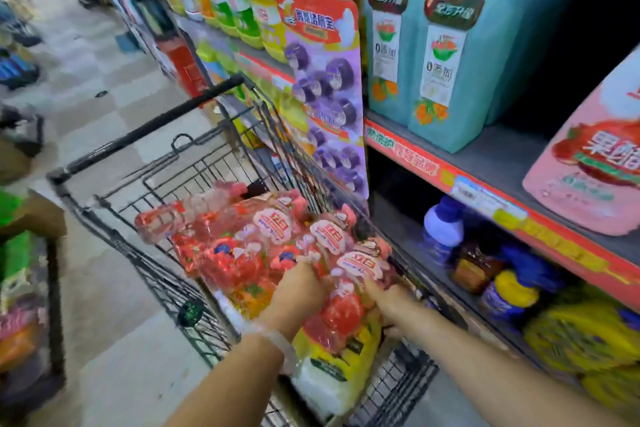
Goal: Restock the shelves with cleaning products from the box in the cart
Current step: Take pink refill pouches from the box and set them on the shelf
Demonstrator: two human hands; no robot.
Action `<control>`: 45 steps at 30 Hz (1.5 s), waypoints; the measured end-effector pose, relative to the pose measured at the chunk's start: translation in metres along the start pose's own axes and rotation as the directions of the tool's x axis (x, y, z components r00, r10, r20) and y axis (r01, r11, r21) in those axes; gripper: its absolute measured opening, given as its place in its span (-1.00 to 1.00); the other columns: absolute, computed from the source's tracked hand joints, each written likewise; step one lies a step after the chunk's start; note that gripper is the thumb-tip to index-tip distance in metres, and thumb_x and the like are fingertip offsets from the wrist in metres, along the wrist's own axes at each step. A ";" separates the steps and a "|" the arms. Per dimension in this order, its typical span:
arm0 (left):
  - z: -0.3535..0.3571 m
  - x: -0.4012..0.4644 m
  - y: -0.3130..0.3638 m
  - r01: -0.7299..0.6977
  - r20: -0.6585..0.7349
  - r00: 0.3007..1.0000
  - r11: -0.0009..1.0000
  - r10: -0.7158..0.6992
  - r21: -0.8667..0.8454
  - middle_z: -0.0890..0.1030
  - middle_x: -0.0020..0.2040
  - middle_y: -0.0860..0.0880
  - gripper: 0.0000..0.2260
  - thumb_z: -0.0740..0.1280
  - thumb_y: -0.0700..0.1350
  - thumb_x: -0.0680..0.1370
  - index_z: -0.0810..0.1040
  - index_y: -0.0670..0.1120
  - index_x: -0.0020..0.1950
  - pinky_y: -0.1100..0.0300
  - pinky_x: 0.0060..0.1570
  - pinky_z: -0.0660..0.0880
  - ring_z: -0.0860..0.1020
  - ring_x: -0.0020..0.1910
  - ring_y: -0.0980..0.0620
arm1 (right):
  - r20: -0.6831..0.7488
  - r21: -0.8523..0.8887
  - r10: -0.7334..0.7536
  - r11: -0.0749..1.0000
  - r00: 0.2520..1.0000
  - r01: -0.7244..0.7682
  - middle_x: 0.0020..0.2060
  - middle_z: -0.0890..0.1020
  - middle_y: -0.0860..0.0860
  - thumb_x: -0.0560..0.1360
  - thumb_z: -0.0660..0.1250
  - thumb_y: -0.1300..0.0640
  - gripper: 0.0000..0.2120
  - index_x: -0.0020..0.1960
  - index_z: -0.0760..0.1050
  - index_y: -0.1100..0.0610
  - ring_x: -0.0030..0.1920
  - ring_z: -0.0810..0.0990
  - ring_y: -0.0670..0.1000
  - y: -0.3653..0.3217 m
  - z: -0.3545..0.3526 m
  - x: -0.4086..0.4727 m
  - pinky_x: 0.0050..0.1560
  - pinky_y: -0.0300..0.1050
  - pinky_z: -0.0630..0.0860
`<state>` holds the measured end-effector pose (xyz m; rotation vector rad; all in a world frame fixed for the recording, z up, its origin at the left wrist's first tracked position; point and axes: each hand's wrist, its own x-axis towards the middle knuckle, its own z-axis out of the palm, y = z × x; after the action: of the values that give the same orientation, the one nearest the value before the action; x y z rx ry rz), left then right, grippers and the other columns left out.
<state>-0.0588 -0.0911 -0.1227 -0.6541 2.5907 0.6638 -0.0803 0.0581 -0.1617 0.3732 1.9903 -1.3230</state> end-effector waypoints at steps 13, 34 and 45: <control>0.013 0.023 -0.001 -0.051 0.194 0.981 0.988 0.021 0.149 0.56 -0.03 -0.14 -0.50 0.33 0.24 0.45 0.54 -0.20 0.06 0.14 -0.12 0.45 0.55 -0.02 -0.10 | 0.262 0.462 0.310 0.791 0.914 -0.401 -0.01 0.67 0.15 -0.02 0.64 -0.07 -0.24 0.13 0.56 0.12 0.01 0.62 0.15 0.010 0.004 0.032 -0.03 0.01 0.59; 0.002 0.002 0.017 -0.020 0.219 0.976 0.997 0.004 0.071 0.44 -0.40 0.02 -0.64 0.24 0.16 0.54 0.38 -0.06 -0.33 0.30 -0.45 0.35 0.43 -0.43 0.08 | 0.284 0.517 0.195 0.794 0.939 -0.321 -0.10 0.71 0.18 0.10 0.60 0.00 -0.39 0.07 0.54 0.20 -0.05 0.67 0.16 0.024 -0.003 0.018 -0.13 0.00 0.61; -0.025 -0.018 0.008 0.063 0.322 0.942 0.891 0.097 -0.450 0.48 -0.29 -0.18 -0.76 0.50 -0.07 0.42 0.57 -0.08 -0.42 0.23 -0.47 0.31 0.34 -0.47 0.03 | 0.123 0.427 -0.084 0.904 0.989 0.024 -0.16 0.70 0.09 0.26 0.57 0.23 -0.59 0.06 0.53 0.21 -0.15 0.69 0.08 -0.004 -0.030 -0.021 -0.10 -0.05 0.59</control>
<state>-0.0544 -0.0913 -0.0913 -0.5872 2.1329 1.2923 -0.0798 0.0861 -0.1373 0.4154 1.5972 -1.7731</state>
